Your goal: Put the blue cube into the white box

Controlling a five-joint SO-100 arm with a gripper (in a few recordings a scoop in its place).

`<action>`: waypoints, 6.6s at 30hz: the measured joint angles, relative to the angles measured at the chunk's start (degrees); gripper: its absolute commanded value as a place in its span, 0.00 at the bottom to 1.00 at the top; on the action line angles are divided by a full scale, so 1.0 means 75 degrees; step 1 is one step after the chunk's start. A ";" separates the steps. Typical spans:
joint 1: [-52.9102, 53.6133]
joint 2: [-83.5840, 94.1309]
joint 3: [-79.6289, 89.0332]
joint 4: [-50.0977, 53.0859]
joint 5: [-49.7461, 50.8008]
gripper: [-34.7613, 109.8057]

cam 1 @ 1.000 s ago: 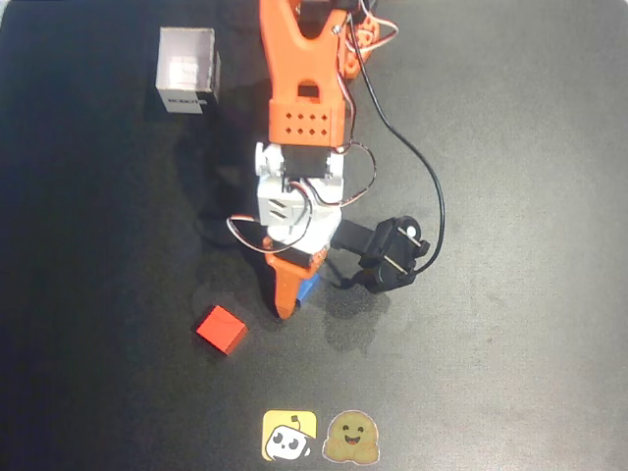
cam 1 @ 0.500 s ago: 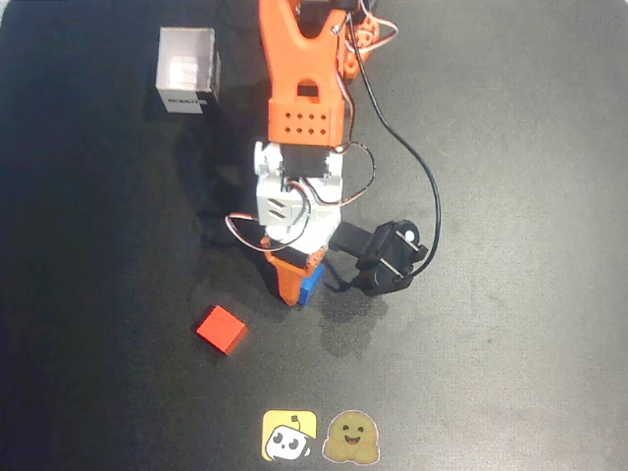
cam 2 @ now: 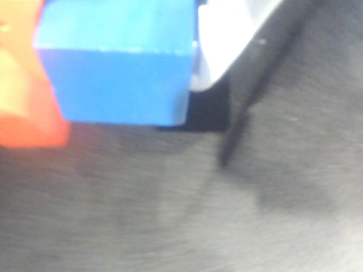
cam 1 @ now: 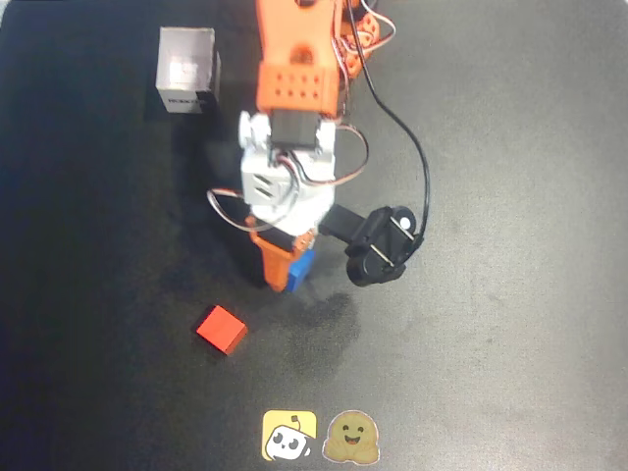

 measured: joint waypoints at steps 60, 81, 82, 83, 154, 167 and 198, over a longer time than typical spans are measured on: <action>0.8215 0.7512 0.2871 0.3809 0.3809 0.24; 0.8648 0.8414 0.4699 0.3105 0.4512 0.24; 0.8648 0.8402 0.4723 0.3047 0.4512 0.24; 0.8648 0.8391 0.4734 0.3035 0.4512 0.24; -0.0105 1.0770 0.6398 0.1500 0.7418 0.24; -0.0117 1.0805 0.7664 0.2391 0.8309 0.24; -0.0129 1.0770 0.7664 0.2496 0.8332 0.24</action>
